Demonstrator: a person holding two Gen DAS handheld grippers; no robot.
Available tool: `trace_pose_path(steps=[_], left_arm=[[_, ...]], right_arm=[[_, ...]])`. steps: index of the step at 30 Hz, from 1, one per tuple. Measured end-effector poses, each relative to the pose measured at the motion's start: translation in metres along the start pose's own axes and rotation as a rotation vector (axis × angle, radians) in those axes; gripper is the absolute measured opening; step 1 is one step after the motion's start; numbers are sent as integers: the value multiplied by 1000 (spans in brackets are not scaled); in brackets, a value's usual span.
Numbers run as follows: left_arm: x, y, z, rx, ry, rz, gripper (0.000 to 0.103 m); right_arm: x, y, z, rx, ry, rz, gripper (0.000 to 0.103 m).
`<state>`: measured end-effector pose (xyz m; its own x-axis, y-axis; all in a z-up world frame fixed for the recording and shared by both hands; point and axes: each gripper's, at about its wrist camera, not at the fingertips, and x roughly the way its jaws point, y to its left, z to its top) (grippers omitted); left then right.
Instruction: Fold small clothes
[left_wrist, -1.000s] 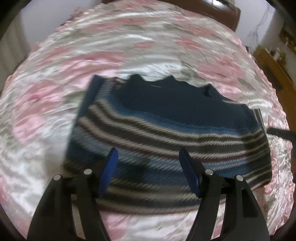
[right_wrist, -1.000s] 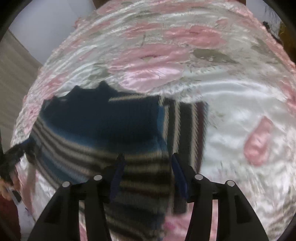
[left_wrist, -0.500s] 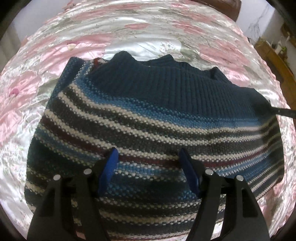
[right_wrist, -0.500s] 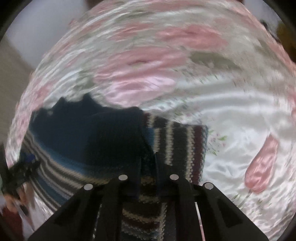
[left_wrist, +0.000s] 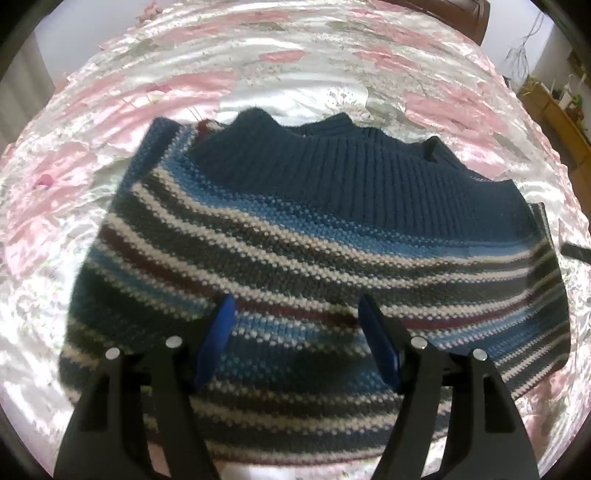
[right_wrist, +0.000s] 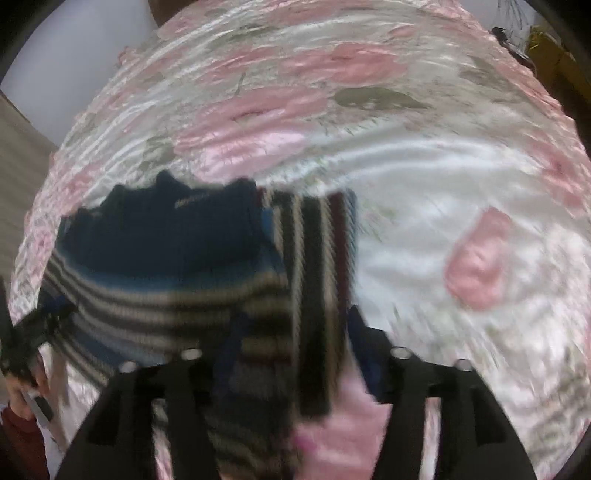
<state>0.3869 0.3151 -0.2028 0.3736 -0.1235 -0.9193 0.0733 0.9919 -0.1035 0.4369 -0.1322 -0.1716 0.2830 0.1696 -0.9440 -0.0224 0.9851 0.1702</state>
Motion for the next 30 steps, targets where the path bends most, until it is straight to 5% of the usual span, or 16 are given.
trace_pose_path(steps=[10,20,27,30], left_arm=[[-11,-35,7,48,-10,-37,84],[11,-18,5,13,44,-28,84],[21,-11,3,17,48,-28,86],[23,-11,4,12,54,-28,87]], right_arm=[[-13,0,-50,6,70,-22,88],[22,-19,-45,112,129,74,88],[47,-11,-43,86,168,66,82],[49,-1,-39,54,164,67,59]])
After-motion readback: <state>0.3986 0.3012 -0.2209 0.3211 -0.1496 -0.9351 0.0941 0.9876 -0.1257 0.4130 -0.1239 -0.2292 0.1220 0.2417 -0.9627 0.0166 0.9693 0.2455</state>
